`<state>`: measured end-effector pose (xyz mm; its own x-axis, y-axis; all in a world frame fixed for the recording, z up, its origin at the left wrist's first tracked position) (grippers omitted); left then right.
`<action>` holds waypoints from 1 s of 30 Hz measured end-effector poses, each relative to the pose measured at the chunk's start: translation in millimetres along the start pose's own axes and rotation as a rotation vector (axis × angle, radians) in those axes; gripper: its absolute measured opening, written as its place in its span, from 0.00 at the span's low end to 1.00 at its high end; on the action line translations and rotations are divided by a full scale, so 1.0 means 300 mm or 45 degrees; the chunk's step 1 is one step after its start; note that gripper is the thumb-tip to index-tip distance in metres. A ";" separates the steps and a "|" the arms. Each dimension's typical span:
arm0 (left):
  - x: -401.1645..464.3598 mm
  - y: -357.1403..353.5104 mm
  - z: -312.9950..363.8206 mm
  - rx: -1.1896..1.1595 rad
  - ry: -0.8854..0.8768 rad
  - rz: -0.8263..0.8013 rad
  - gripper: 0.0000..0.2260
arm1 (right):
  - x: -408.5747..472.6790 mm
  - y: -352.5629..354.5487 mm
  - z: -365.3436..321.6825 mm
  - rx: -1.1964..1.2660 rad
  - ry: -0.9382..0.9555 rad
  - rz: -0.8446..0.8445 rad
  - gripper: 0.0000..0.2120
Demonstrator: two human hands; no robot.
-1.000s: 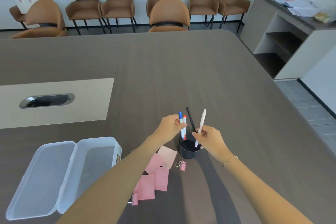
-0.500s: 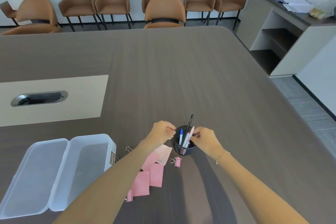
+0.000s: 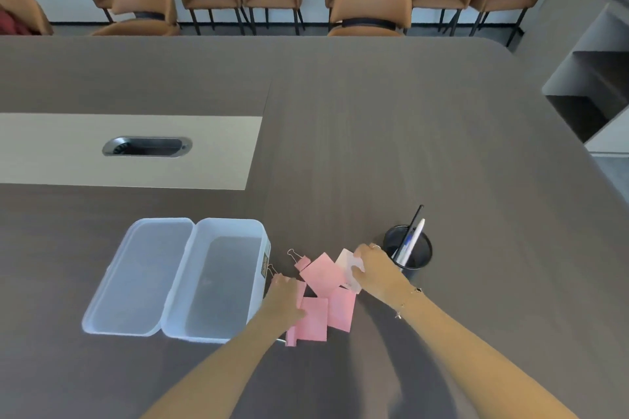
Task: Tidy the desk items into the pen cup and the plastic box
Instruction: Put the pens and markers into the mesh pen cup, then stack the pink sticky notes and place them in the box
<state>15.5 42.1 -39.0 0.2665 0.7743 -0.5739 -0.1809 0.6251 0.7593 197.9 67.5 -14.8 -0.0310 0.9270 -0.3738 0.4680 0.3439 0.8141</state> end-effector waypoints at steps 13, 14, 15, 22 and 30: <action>0.015 -0.119 -0.071 -0.045 0.457 0.252 0.42 | 0.154 -0.105 -0.001 -0.411 -0.329 0.093 0.14; 0.013 -0.120 -0.074 -0.083 0.451 0.250 0.40 | 0.151 -0.090 -0.014 -0.377 -0.323 0.088 0.14; 0.011 -0.118 -0.078 -0.111 0.441 0.261 0.38 | 0.147 -0.071 -0.029 -0.348 -0.317 0.095 0.14; 0.016 -0.090 -0.075 -0.098 0.355 0.257 0.33 | 0.130 0.060 -0.103 -0.183 -0.246 0.109 0.09; 0.028 -0.080 -0.078 -0.324 0.379 0.331 0.30 | 0.139 0.077 -0.073 -0.025 -0.259 -0.018 0.03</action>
<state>-0.2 35.8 -69.2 -0.0949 0.8796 -0.4662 -0.4423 0.3824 0.8113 188.1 117.3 -2.0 0.1424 0.8733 -0.4659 0.4514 0.3617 0.8158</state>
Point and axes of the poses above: each hand's wrist, its own x-axis towards the middle knuckle, its own y-axis out of the back of the hand, z = x × y, the point moved 4 cm from there along x, towards the middle knuckle, and after that the axes turned 4 degrees about -y, right-handed, at the moved point
